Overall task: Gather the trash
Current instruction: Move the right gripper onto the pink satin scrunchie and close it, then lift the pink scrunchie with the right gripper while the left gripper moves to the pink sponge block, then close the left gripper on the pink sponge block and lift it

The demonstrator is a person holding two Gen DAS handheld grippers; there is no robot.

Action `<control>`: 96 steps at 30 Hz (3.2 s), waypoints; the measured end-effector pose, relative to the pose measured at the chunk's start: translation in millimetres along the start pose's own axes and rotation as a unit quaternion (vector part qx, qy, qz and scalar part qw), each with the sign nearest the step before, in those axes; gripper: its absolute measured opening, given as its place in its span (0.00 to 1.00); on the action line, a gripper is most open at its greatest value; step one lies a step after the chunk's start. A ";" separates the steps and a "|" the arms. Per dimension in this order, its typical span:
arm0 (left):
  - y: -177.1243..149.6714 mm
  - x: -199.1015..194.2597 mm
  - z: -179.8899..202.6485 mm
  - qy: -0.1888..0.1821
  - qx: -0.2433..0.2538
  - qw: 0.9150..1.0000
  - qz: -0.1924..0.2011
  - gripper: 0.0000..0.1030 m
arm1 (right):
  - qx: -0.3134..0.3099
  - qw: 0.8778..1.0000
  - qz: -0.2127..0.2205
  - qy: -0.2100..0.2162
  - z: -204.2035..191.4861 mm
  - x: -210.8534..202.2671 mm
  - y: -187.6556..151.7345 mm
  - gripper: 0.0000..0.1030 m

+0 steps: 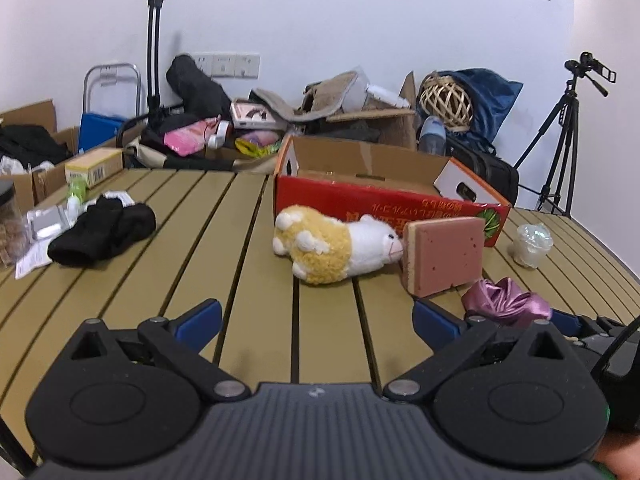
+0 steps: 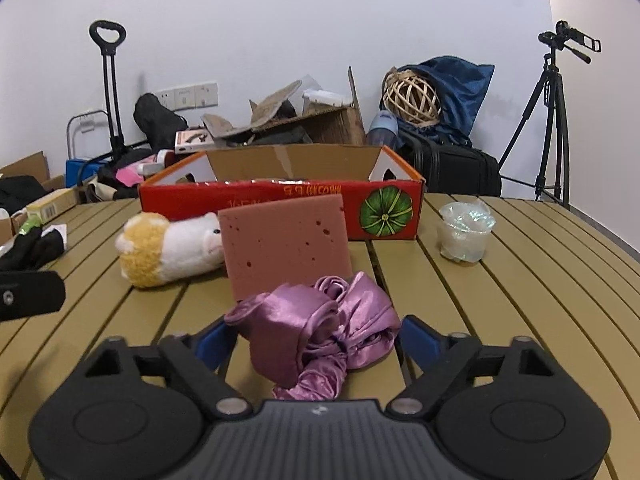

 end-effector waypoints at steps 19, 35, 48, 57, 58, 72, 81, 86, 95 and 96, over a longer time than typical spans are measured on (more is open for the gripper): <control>-10.1 1.7 -5.8 0.005 -0.005 1.000 -0.018 1.00 | 0.096 0.995 0.028 0.005 45.5 -7.0 -3.1 0.14; -23.5 -0.9 8.6 -0.024 0.006 0.999 -0.032 1.00 | 0.136 0.988 0.078 -0.019 102.1 -30.9 5.4 0.13; 5.0 48.2 81.7 -0.038 0.082 0.996 -0.009 1.00 | 0.169 0.979 0.091 -0.066 173.3 -40.9 4.6 0.13; 20.5 98.6 116.3 -0.041 0.139 0.989 0.007 1.00 | 0.181 0.976 0.088 -0.089 205.8 -34.9 -1.7 0.13; 20.8 104.5 118.3 -0.045 0.141 0.989 0.006 1.00 | 0.182 0.975 0.088 -0.092 209.1 -34.1 -2.3 0.13; 13.2 149.8 115.0 -0.089 0.093 0.991 -0.032 1.00 | 0.189 0.973 0.085 -0.100 223.5 -27.4 -5.5 0.13; -0.1 126.2 127.4 -0.120 0.106 0.987 -0.023 0.70 | 0.182 0.976 0.084 -0.089 217.7 -27.8 -3.8 0.13; -3.6 116.4 145.5 -0.131 0.120 0.984 -0.019 0.45 | 0.183 0.976 0.086 -0.083 217.3 -32.0 -3.4 0.13; -7.3 96.8 162.0 -0.131 0.140 0.981 0.007 0.36 | 0.187 0.975 0.090 -0.077 223.6 -41.0 -3.2 0.13; -7.0 95.1 162.7 -0.130 0.139 0.982 0.010 0.36 | 0.187 0.975 0.091 -0.076 223.9 -41.7 -3.3 0.13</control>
Point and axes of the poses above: each gripper's, at about its wrist camera, not at the fingertips, and x roughly the way its jaws point, z to its right, y to its top, the point moved 1 cm from there along x, roughly the way its jaws point, and after that the axes turned 13 degrees about z, right-handed, at the moved point
